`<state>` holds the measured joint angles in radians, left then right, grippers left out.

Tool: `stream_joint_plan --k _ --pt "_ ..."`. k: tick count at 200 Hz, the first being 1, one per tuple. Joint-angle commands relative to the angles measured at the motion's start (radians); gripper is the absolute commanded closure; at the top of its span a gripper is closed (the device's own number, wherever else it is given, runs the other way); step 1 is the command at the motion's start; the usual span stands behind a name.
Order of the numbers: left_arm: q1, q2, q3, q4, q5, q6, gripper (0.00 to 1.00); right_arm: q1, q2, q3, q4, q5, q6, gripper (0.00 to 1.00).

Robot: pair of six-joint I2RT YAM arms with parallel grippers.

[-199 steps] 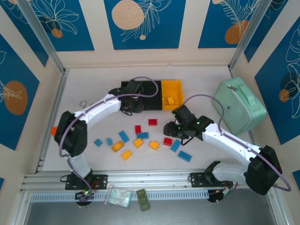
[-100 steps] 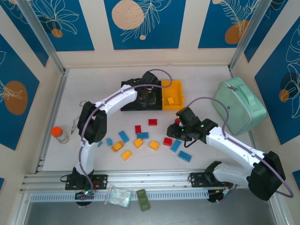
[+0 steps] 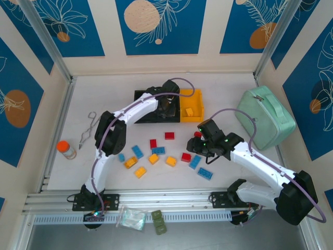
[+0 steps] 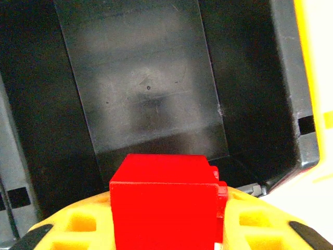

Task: Sort the legos into containers by color
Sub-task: Place the lego in the container, then pick up the lego from the bottom-left of the table.

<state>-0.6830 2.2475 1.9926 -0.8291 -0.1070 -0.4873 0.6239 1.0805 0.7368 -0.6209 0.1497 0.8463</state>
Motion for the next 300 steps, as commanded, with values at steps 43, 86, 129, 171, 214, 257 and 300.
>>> stream_joint_plan --k 43,86,129,171,214,257,300 --pt "-0.015 0.012 0.040 -0.037 -0.020 0.027 0.50 -0.015 -0.019 -0.004 -0.015 -0.016 0.003 0.51" --pt "-0.016 -0.027 0.040 -0.043 -0.019 0.037 0.46 -0.026 -0.010 0.027 -0.026 -0.018 -0.018 0.51" --pt "-0.025 -0.099 0.012 -0.048 -0.006 0.050 0.46 -0.029 -0.009 0.036 -0.029 -0.019 -0.024 0.51" --pt "-0.030 -0.283 -0.200 0.014 0.013 0.053 0.44 -0.026 -0.015 0.039 -0.027 -0.027 -0.042 0.50" --pt "-0.026 -0.537 -0.521 0.071 -0.024 0.018 0.41 0.029 -0.011 0.057 0.026 -0.052 -0.091 0.47" --pt "0.019 -0.792 -0.847 0.119 -0.060 -0.096 0.39 0.104 0.005 0.069 0.098 -0.086 -0.154 0.47" --pt "0.091 -0.995 -1.079 0.093 -0.090 -0.209 0.38 0.195 0.059 0.090 0.173 -0.091 -0.196 0.43"
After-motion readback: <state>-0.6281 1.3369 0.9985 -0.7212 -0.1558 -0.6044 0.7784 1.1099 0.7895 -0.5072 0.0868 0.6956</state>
